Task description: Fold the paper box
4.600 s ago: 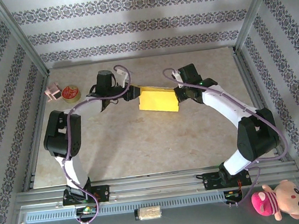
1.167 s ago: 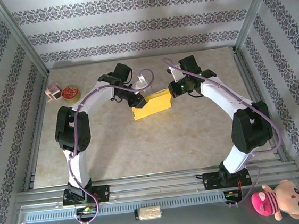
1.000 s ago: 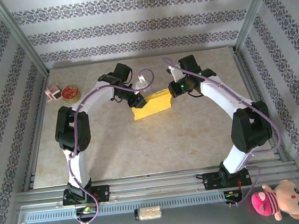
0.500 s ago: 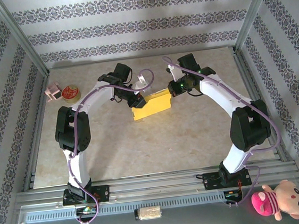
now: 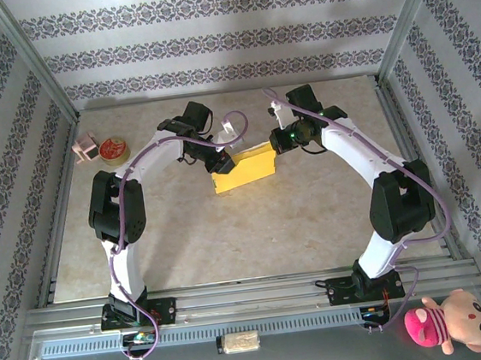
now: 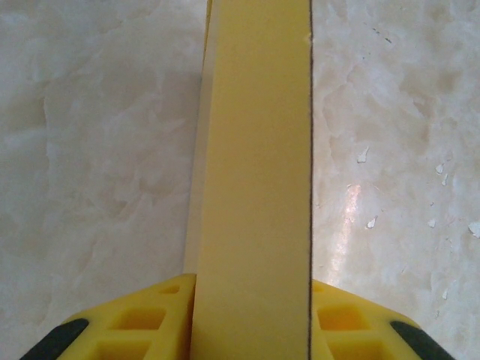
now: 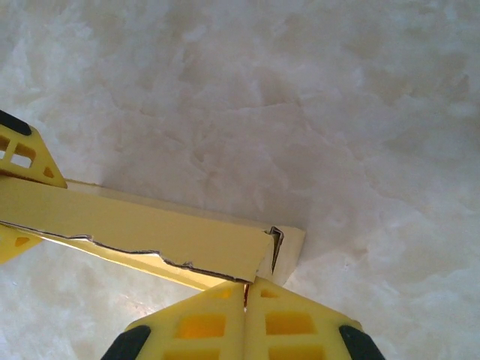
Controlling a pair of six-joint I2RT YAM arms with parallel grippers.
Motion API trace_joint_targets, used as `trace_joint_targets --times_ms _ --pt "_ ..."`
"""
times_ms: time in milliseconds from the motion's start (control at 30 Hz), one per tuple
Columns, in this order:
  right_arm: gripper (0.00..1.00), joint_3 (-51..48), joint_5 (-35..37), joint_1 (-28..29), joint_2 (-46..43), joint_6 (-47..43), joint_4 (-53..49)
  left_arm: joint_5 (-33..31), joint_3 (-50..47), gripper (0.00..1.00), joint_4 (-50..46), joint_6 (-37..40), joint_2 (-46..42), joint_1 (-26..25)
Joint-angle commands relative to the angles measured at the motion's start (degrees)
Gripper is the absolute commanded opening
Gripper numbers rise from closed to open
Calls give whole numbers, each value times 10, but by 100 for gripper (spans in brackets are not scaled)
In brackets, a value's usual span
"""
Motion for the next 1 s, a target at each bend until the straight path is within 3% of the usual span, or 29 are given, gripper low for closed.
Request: trace_joint_targets --times_ms 0,167,467,967 --pt "4 33 -117 17 -9 10 5 -28 6 29 -1 -12 29 -16" --pt "4 31 -117 17 -8 7 4 -29 5 29 0 -13 29 -16" --pt "4 25 -33 19 7 -37 -32 -30 5 29 -1 -12 29 -17" --pt "4 -5 36 33 36 -88 -37 -31 5 29 -2 -12 28 -18"
